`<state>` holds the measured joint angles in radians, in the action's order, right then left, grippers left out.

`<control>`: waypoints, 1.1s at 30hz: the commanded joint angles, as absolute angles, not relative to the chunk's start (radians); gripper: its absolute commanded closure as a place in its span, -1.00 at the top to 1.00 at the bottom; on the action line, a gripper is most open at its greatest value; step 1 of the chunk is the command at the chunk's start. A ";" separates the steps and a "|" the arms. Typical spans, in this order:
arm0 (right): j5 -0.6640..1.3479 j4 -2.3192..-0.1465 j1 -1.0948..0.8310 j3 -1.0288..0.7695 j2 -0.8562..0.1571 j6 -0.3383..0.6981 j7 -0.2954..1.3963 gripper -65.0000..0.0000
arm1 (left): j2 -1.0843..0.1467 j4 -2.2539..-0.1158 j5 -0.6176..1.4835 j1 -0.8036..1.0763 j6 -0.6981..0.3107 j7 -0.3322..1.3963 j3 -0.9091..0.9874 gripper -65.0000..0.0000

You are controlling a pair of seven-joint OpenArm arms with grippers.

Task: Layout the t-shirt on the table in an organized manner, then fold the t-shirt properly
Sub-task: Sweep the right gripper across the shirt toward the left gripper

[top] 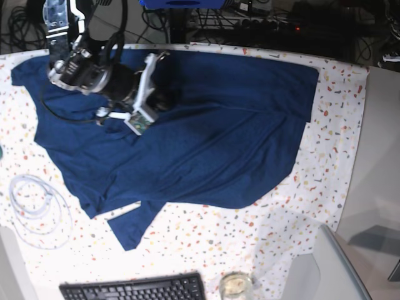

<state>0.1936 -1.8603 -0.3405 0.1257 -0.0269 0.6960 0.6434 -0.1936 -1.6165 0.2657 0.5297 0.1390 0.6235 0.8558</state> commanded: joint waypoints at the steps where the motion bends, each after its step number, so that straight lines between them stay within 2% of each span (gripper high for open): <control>1: 0.209 -1.876 -0.331 0.176 -0.024 0.698 0.624 -1.00 | -0.203 -1.635 0.229 0.535 0.147 0.601 0.865 -1.00; 5: 0.209 -1.860 -0.283 0.346 -0.024 0.697 0.624 -1.00 | -0.199 -1.632 0.186 0.538 0.147 0.601 0.865 -1.00; 16: 0.213 -1.687 -0.033 0.750 -0.008 0.492 0.622 -1.00 | -0.199 -1.635 0.189 0.541 0.147 0.601 0.860 -1.00; 25: 0.213 -1.606 0.059 0.789 0.099 0.475 0.622 -1.00 | -0.179 -1.635 0.182 0.536 0.147 0.601 0.858 -1.00; 33: 0.213 -1.604 0.111 0.788 0.131 0.470 0.621 -1.00 | -0.179 -1.635 0.182 0.535 0.147 0.601 0.858 -1.00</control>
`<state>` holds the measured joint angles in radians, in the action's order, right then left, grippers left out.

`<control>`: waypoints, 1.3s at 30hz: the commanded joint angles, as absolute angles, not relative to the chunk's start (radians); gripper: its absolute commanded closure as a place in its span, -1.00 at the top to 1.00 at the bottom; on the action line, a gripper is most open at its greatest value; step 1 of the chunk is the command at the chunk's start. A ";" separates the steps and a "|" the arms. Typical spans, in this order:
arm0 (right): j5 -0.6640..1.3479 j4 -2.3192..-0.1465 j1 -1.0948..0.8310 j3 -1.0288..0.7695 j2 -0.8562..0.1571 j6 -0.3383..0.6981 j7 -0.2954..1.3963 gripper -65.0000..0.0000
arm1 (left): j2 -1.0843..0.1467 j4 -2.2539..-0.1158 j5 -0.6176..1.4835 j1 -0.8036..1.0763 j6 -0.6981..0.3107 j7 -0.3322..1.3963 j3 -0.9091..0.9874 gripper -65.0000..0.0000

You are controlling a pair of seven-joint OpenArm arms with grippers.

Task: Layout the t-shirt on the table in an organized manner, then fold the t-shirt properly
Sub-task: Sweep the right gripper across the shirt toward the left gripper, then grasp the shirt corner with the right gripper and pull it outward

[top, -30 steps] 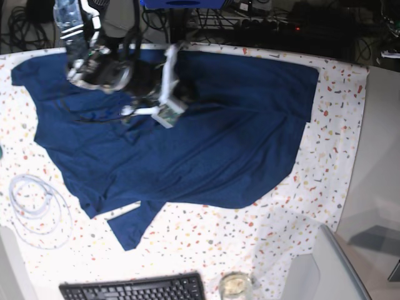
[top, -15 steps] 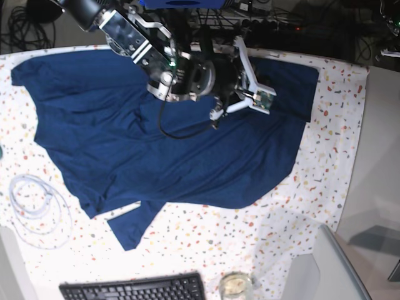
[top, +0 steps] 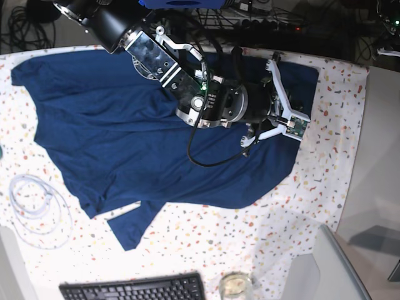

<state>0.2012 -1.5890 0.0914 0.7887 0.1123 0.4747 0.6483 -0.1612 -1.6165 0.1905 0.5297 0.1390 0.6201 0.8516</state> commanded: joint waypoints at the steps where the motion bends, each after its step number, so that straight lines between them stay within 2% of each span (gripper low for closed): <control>1: 0.213 -1.604 0.113 0.788 0.137 0.469 0.621 -1.00 | -0.179 -1.635 0.182 0.535 0.147 0.601 0.858 -1.00; 4: 0.213 -1.598 0.117 0.788 0.142 0.430 0.613 -1.00 | -0.179 -1.635 0.186 0.535 0.147 0.601 0.858 -1.00; 10: 0.214 -1.529 0.125 0.843 0.142 0.398 0.495 -1.00 | -0.179 -1.635 0.182 0.535 0.147 0.601 0.802 -1.00; 24: 0.214 -1.285 0.194 1.050 0.147 0.166 0.197 -1.00 | -0.179 -1.635 0.182 0.535 0.147 0.601 0.774 -1.00; 32: 0.214 -1.219 0.211 1.052 0.148 0.156 0.159 -0.96 | -0.179 -1.635 0.182 0.535 0.147 0.601 0.774 -1.00; 34: 0.214 -1.224 0.211 1.052 0.148 0.156 0.159 -0.78 | -0.179 -1.635 0.182 0.535 0.147 0.601 0.774 -1.00; 39: 0.214 -1.247 0.211 1.052 0.148 0.160 0.160 0.22 | -0.179 -1.635 0.182 0.533 0.147 0.601 0.769 -1.00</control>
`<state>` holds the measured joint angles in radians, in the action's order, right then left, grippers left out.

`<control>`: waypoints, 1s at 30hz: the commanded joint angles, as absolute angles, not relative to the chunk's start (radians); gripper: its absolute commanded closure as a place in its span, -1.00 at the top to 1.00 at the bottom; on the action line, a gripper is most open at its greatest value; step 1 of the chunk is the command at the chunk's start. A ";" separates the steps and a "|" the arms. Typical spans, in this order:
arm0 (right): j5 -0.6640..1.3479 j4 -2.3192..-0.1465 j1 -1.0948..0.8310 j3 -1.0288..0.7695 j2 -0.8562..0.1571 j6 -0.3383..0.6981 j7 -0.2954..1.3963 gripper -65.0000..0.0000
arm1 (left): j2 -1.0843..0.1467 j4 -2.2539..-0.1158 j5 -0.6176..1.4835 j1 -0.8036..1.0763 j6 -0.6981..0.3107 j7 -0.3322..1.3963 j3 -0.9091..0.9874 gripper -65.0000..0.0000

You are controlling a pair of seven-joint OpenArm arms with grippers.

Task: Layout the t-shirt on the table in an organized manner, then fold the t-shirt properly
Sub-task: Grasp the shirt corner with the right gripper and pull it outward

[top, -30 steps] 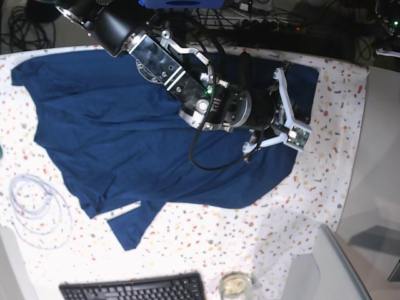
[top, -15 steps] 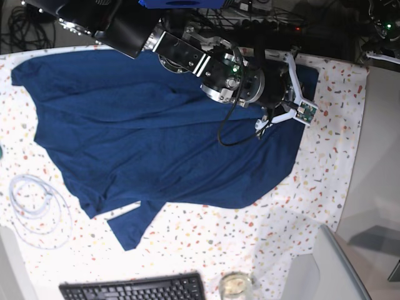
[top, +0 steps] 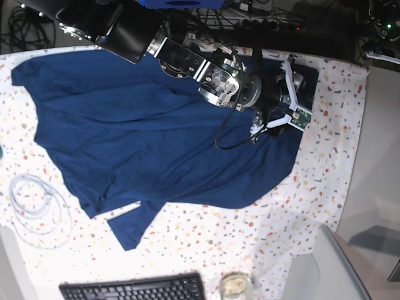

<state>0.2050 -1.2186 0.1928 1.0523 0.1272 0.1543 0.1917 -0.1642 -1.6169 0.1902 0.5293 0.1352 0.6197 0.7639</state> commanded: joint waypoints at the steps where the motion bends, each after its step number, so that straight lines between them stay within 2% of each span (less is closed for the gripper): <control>1: 0.214 -1.262 0.213 1.052 0.147 0.160 0.162 0.33 | -0.179 -1.633 0.182 0.533 0.147 0.601 0.768 -1.00; 2: 0.214 -1.283 0.213 1.049 0.143 0.160 0.162 0.33 | -0.179 -1.632 0.185 0.526 0.147 0.601 0.766 -1.00; 3: 0.214 -1.310 0.211 1.041 0.137 0.160 0.162 0.24 | -0.179 -1.629 0.182 0.515 0.147 0.601 0.766 -1.00; 5: 0.214 -1.366 0.200 0.986 0.091 0.157 0.163 -0.07 | -0.177 -1.629 0.182 0.512 0.147 0.601 0.765 -1.00; 9: 0.214 -1.483 0.133 0.799 -0.004 0.156 0.163 -1.00 | -0.160 -1.636 0.189 0.506 0.147 0.601 0.763 -1.00; 10: 0.214 -1.506 0.105 0.736 -0.028 0.157 0.163 -1.00 | -0.159 -1.636 0.189 0.504 0.147 0.601 0.763 -1.00; 12: 0.214 -1.526 0.067 0.608 -0.074 0.160 0.163 -0.88 | -0.157 -1.636 0.188 0.493 0.140 0.601 0.751 -1.00; 14: 0.214 -1.526 0.044 0.469 -0.108 0.162 0.163 -0.91 | -0.157 -1.636 0.185 0.493 0.107 0.601 0.731 -1.00; 20: 0.214 -1.320 0.088 0.062 -0.174 0.171 0.163 -0.95 | -0.130 -1.650 0.189 0.476 -0.007 0.601 0.717 -1.00; 25: 0.214 -1.162 0.145 -0.137 -0.234 0.323 0.165 -0.94 | -0.064 -1.747 0.173 0.473 -0.104 0.601 0.657 -1.00; 27: 0.214 -1.133 0.151 -0.199 -0.245 0.371 0.189 -0.82 | -0.056 -1.781 0.133 0.478 -0.102 0.601 0.584 -1.00; 30: 0.213 -1.096 0.188 -0.272 -0.246 0.443 0.288 -0.39 | -0.019 -1.799 0.025 0.470 -0.102 0.601 0.450 -1.00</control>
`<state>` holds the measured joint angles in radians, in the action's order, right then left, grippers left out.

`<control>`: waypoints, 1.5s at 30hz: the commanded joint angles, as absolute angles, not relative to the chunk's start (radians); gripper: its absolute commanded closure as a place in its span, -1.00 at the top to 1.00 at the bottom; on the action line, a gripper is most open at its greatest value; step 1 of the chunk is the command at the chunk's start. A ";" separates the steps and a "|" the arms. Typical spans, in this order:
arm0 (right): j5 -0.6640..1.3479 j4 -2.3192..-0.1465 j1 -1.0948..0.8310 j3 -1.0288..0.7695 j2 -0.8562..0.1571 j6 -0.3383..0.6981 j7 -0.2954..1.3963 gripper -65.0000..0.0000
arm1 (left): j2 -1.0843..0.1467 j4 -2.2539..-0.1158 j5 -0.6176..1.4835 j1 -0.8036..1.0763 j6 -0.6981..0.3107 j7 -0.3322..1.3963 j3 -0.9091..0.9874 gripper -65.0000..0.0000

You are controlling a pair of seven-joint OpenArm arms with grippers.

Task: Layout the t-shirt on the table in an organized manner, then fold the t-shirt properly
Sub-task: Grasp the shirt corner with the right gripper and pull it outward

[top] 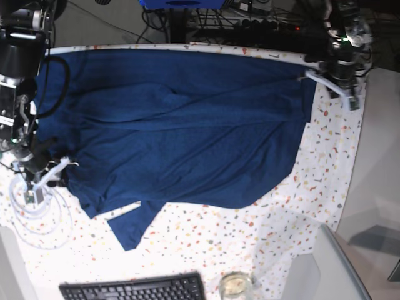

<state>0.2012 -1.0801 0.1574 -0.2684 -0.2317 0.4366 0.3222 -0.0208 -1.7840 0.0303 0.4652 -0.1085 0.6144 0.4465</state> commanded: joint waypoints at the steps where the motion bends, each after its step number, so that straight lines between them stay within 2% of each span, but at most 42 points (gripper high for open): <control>1: 0.211 -1.075 0.200 -0.292 -0.246 0.472 0.309 -0.27 | -0.002 -1.797 0.001 0.458 -0.102 0.601 0.415 -1.00; 3: 0.209 -1.026 0.226 -0.318 -0.248 0.535 0.320 -0.04 | 0.031 -1.787 -0.030 0.421 -0.102 0.601 0.371 -1.00; 6: 0.209 -0.972 0.252 -0.320 -0.268 0.567 0.320 0.08 | 0.062 -1.748 -0.033 0.380 -0.102 0.601 0.349 -1.00; 13: 0.208 -0.846 0.360 -0.320 -0.268 0.568 0.318 0.08 | 0.048 -1.629 -0.038 0.340 -0.102 0.593 0.363 -1.00; 17: 0.208 -0.685 0.464 -0.320 -0.283 0.568 0.308 0.08 | 0.010 -1.532 -0.036 0.357 -0.102 0.504 0.374 -1.00; 23: 0.206 -0.463 0.549 -0.317 -0.288 0.568 0.157 0.08 | 0.007 -1.465 -0.036 0.369 -0.102 0.452 0.458 -1.00; 28: 0.205 -0.364 0.559 -0.186 -0.285 0.556 0.067 0.08 | 0.007 -1.477 -0.031 0.371 -0.102 0.450 0.495 -1.00; 31: 0.209 -0.325 0.558 -0.137 -0.283 0.452 0.012 0.08 | 0.007 -1.512 -0.030 0.389 -0.102 0.450 0.495 -1.00; 33: 0.209 -0.317 0.558 -0.137 -0.283 0.418 -0.010 0.08 | 0.007 -1.543 -0.030 0.390 -0.102 0.456 0.495 -1.00; 39: 0.209 -0.323 0.545 -0.137 -0.286 0.417 -0.013 0.06 | 0.007 -1.590 -0.030 0.403 -0.102 0.458 0.495 -1.00; 41: 0.209 -0.323 0.544 -0.136 -0.286 0.417 -0.012 -0.10 | 0.007 -1.592 -0.030 0.403 -0.102 0.458 0.495 -1.00; 43: 0.209 -0.323 0.544 -0.133 -0.286 0.417 -0.008 -0.54 | 0.007 -1.592 -0.030 0.401 -0.102 0.458 0.495 -1.00; 44: 0.209 -0.323 0.544 -0.133 -0.286 0.417 -0.008 -0.82 | 0.007 -1.592 -0.030 0.401 -0.102 0.458 0.495 -1.00; 45: 0.209 -0.323 0.544 -0.133 -0.286 0.417 -0.007 -1.00 | 0.007 -1.592 -0.030 0.401 -0.102 0.458 0.493 -1.00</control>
